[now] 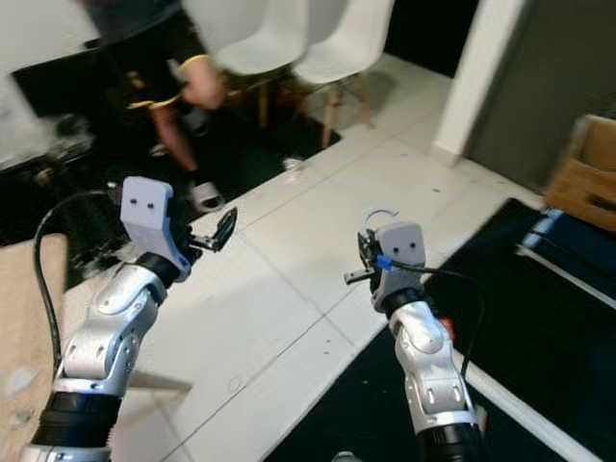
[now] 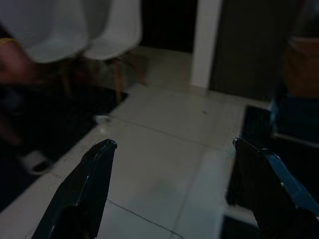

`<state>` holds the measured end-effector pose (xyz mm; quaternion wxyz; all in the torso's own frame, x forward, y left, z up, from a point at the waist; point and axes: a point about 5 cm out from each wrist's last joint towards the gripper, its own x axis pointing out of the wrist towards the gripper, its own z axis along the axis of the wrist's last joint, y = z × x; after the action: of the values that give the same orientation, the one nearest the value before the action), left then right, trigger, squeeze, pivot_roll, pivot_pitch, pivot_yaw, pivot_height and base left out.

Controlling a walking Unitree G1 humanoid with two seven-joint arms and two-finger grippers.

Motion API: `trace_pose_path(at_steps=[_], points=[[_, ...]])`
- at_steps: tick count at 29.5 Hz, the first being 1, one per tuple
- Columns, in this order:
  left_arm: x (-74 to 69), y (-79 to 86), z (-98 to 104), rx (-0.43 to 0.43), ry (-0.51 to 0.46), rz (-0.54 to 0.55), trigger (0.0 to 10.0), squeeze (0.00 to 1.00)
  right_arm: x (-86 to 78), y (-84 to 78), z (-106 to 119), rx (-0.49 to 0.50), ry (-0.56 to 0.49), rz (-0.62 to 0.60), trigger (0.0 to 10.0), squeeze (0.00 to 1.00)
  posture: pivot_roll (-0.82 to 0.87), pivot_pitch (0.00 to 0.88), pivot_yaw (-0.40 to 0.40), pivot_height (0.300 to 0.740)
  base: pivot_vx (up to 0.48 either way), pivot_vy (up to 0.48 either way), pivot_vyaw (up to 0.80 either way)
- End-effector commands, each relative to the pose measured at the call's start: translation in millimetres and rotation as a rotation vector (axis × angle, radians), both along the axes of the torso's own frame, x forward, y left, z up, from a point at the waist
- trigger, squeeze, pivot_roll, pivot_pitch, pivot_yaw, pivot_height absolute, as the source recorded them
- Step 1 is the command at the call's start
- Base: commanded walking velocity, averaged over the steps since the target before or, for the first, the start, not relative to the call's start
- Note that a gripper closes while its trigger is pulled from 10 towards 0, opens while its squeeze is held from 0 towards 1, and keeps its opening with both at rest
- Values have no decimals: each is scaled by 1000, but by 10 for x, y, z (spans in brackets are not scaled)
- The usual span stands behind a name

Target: Picking trash to rubbish bin

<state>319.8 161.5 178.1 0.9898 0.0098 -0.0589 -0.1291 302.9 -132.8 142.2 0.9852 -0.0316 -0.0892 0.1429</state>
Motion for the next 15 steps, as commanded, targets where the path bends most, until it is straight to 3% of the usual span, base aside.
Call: trace_pose_path(at_steps=[1, 15], points=[[-13, -3, -49, 3, 20, -5, 10000, 0, -14, 0, 8, -5, -5, -2, 10000, 0, 20, 130, 51, 740, 0, 0, -800], [14, 26, -10, 13, 2, 24, 10000, 0, -9, 23, 17, 1, -7, -7, 10000, 0, 24, 134, 50, 740, 0, 0, -800]])
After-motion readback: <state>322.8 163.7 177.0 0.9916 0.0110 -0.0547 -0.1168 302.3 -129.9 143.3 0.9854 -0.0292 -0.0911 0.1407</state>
